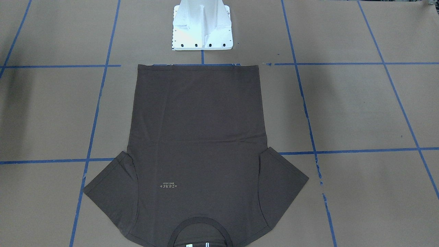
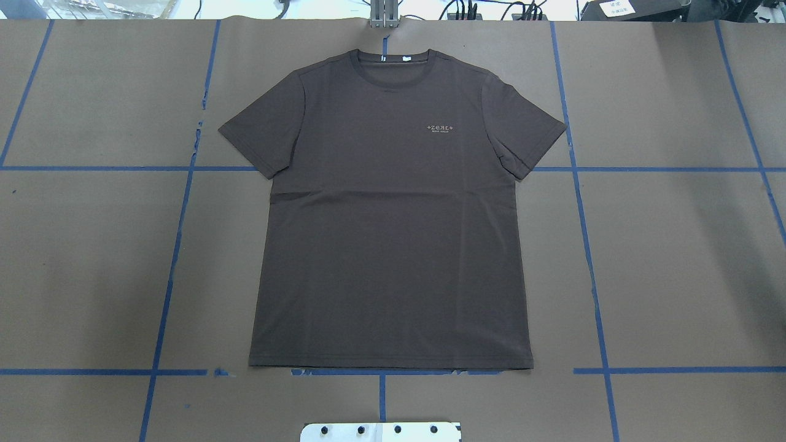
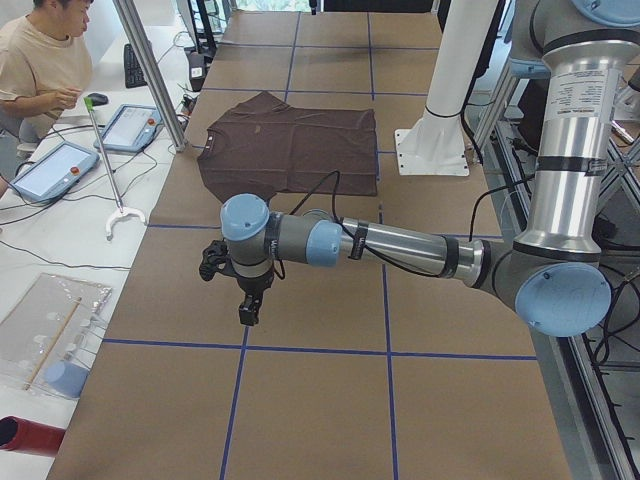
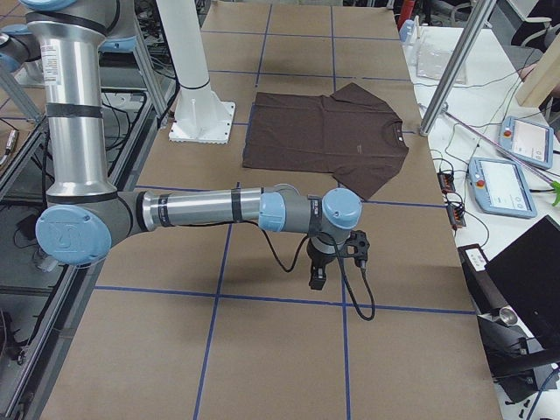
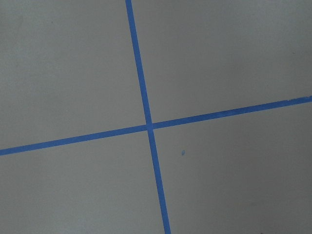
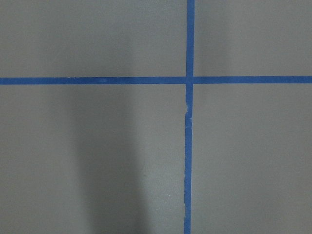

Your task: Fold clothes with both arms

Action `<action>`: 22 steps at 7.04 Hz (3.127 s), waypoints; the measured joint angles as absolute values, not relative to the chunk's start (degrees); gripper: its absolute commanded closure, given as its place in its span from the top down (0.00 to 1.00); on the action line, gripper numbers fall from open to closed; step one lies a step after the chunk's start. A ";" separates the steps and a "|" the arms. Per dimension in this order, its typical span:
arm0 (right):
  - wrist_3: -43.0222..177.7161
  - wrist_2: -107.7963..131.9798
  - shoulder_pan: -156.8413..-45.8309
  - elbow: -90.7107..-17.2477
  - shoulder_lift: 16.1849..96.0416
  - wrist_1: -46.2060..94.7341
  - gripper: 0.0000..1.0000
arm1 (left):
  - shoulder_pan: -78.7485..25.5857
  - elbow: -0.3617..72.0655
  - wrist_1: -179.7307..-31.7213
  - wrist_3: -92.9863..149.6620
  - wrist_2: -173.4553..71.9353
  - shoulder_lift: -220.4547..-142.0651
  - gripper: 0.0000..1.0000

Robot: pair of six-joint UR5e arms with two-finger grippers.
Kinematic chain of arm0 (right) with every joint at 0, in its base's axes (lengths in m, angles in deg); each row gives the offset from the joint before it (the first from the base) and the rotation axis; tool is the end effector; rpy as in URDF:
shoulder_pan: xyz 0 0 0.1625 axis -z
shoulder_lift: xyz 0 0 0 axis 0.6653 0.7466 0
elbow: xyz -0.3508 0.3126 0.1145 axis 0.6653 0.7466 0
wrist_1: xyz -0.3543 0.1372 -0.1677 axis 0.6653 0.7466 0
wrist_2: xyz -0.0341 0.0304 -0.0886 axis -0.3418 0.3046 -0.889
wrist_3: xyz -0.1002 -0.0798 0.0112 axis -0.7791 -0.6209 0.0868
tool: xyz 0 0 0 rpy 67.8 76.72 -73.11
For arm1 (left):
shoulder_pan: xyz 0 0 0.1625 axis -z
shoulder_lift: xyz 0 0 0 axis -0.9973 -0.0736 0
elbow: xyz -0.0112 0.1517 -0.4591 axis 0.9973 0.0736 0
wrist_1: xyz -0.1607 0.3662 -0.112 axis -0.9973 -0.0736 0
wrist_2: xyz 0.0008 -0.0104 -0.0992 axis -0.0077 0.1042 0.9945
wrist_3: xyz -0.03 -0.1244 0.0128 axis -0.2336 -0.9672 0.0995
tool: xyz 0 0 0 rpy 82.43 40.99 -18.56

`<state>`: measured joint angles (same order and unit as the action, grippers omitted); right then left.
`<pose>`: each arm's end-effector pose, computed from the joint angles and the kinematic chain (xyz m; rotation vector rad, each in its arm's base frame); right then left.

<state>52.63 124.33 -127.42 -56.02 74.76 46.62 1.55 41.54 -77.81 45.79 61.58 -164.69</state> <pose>0.0045 -0.5010 0.6964 -0.0848 -0.7864 -0.0234 -0.0196 -0.5264 0.6571 0.1339 0.7650 0.1430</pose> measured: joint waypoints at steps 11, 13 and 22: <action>90.61 123.16 -108.41 -39.57 60.61 9.23 1.00 | -0.21 41.70 -84.43 45.25 66.42 -163.90 1.00; 108.25 116.18 -102.67 -33.52 53.67 1.79 0.91 | -0.38 41.61 -86.76 45.24 66.71 -163.87 1.00; 122.04 103.16 -95.18 -24.06 43.52 0.31 0.13 | -0.43 41.47 -87.27 45.35 69.04 -163.10 1.00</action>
<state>122.04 103.16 -95.18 -24.06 43.52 0.31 -0.43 41.47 -87.27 45.35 69.04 -163.10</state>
